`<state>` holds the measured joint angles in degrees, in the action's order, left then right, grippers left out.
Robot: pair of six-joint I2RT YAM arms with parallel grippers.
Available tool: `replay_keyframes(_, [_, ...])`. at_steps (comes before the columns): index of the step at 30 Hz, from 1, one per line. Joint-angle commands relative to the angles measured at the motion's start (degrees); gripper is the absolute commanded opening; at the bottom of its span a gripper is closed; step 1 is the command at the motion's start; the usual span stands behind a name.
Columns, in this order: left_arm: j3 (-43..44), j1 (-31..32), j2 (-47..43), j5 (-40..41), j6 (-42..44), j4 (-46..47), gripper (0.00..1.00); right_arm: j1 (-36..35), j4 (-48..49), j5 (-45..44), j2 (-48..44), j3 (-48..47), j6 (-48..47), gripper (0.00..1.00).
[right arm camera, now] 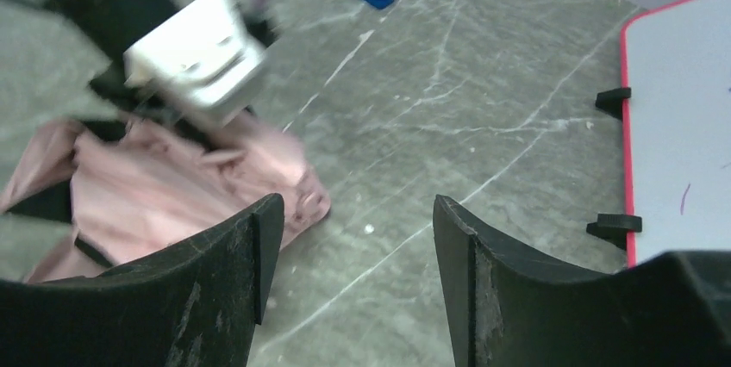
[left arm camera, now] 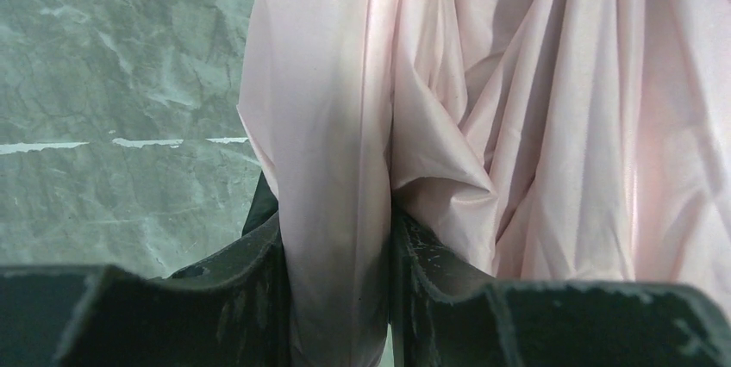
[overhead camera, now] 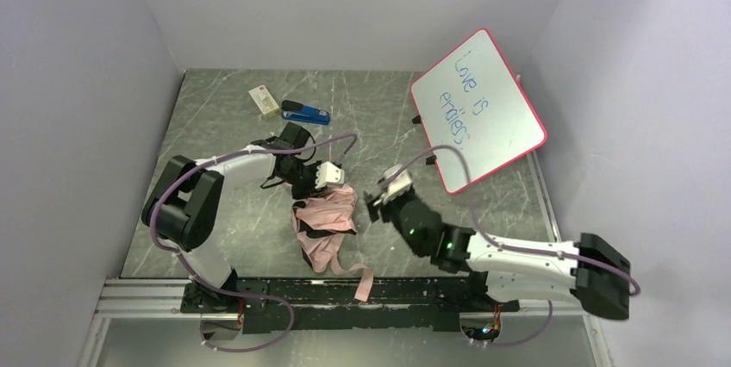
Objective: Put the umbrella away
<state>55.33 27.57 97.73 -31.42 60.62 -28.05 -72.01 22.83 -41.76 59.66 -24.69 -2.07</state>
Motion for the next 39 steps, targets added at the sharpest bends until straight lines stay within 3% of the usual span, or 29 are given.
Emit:
replay_keyframes(1, [-2.71,1.04,-0.84,4.42,-1.34,7.58,0.05,14.81,-4.43,23.35,-5.15,0.17,11.80,0.68])
replay_keyframes(7, [-7.54,5.13,-4.53,9.43,-1.84,15.46,0.05,35.19,-12.17,50.15,1.67,-8.99,15.42,0.68])
replay_keyframes(12, [-9.17,6.08,-5.45,14.06,-0.14,20.06,0.05,42.35,-14.53,67.61,8.98,-15.10,13.43,0.71])
replay_keyframes(23, [-7.20,10.62,-1.40,25.33,-2.54,32.82,0.05,42.79,-19.23,71.85,24.22,-26.22,9.13,0.78])
replay_keyframes(32, [-8.91,13.20,-0.24,28.99,-0.28,39.08,0.05,42.97,-27.93,72.32,36.39,-37.22,0.12,0.78])
replay_keyframes(39, [-12.33,14.28,-0.63,31.16,2.82,43.93,0.05,44.02,-32.89,76.58,39.94,-40.14,-6.27,0.79])
